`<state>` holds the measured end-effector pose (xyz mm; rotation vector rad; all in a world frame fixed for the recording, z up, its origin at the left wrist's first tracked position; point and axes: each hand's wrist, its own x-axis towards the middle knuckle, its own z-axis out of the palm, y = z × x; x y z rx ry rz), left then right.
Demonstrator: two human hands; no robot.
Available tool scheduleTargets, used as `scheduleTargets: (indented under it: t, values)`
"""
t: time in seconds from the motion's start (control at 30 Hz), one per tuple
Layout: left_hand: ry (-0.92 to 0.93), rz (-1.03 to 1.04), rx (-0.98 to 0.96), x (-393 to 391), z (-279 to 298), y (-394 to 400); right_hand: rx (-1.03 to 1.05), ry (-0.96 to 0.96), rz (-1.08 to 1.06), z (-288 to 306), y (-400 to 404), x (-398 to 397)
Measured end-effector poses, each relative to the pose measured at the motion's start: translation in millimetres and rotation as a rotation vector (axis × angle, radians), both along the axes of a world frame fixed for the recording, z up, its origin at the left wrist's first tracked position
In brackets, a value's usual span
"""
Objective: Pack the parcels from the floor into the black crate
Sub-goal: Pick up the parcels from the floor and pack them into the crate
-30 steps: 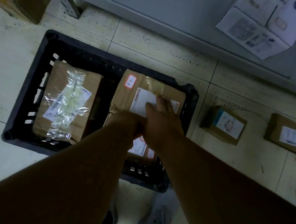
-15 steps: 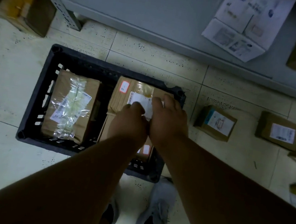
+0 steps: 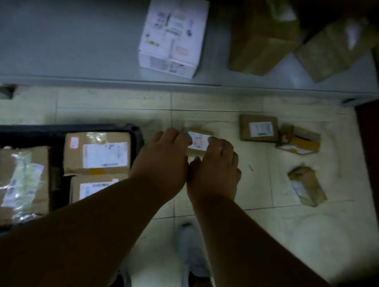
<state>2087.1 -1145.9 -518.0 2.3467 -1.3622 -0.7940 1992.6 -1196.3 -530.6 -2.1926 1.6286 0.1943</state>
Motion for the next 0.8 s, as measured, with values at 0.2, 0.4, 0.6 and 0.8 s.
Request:
scheduleTargets:
  t: [0.2, 0.4, 0.6, 0.8]
  values:
    - [-0.122, -0.198, 0.017, -68, -7, -61, 0.047, -0.108, -0.204, -10, -44, -74]
    - [-0.062, -0.121, 0.101, -138, -79, -103, 0.112, -0.165, -0.188, -73, -96, -144]
    - [-0.074, -0.155, 0.129, -199, -102, -141, 0.15, -0.172, -0.185, -97, -142, -210]
    - [-0.061, -0.069, 0.129, -223, -124, -184, 0.168, -0.154, -0.104, -117, -182, -246]
